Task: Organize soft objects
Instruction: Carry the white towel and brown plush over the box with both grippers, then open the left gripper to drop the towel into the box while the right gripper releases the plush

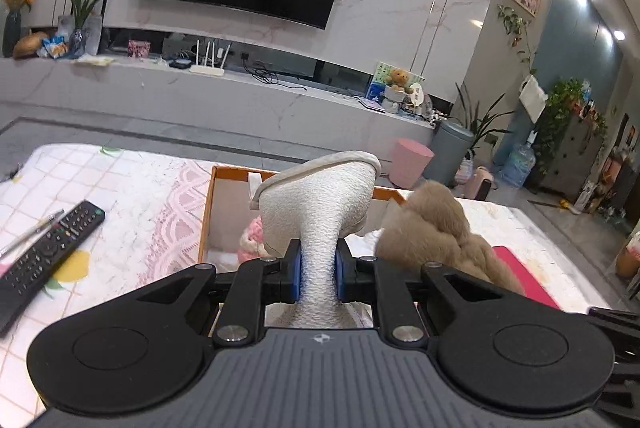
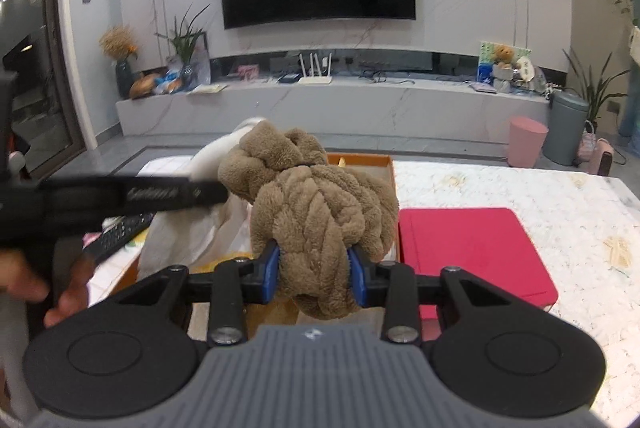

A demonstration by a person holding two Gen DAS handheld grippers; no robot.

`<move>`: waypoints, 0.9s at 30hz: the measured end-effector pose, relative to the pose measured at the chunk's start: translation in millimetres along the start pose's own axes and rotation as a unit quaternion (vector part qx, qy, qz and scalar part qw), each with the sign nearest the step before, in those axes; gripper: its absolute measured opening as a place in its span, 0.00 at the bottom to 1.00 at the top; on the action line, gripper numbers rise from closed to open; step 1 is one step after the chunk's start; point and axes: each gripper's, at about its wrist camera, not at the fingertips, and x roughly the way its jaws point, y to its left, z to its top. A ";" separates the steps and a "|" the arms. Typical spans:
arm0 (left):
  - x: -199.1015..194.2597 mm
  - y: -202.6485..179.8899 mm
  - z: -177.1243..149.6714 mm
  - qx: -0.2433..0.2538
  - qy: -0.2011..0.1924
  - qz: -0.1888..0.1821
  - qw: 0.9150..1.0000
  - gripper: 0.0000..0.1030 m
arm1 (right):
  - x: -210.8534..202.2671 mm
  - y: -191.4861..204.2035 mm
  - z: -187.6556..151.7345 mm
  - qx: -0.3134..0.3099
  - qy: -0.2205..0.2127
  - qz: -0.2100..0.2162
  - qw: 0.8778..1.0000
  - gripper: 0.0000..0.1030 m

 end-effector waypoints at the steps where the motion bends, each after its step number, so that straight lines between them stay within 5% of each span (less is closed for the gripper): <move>1: 2.8 -0.8 0.3 0.002 0.001 0.009 1.000 0.17 | 3.3 -1.0 -1.0 0.000 0.003 0.001 1.000 0.34; 4: 12.3 0.2 3.2 0.001 0.005 0.029 1.000 0.18 | 4.7 -2.3 -3.7 0.006 0.012 0.001 1.000 0.34; 6: 14.5 2.2 4.6 -0.011 0.007 0.040 0.999 0.29 | 2.2 -1.8 -6.5 0.005 0.014 0.002 1.000 0.34; 9: 12.9 8.6 5.6 -0.052 0.010 0.054 0.997 0.48 | -1.7 -0.1 -9.8 -0.011 0.012 -0.002 1.000 0.34; 11: 9.2 12.4 5.3 -0.066 0.005 0.053 0.996 0.80 | -1.2 1.5 -10.4 -0.022 0.013 -0.005 1.000 0.34; 12: 6.2 13.8 5.1 -0.071 0.004 0.047 0.996 0.83 | -0.6 2.0 -10.4 -0.025 0.015 -0.004 1.000 0.34; 17: -12.4 10.7 7.1 -0.028 -0.010 0.056 0.998 0.90 | -0.1 2.5 -1.0 -0.036 0.032 0.016 0.999 0.34; 22: -20.1 17.5 8.3 -0.011 0.003 0.065 0.998 0.92 | 2.2 14.2 3.0 -0.111 0.062 0.048 0.991 0.34; 27: -23.2 34.7 5.4 -0.053 -0.008 0.055 0.997 0.92 | 21.2 16.6 10.9 -0.160 0.167 0.108 0.967 0.34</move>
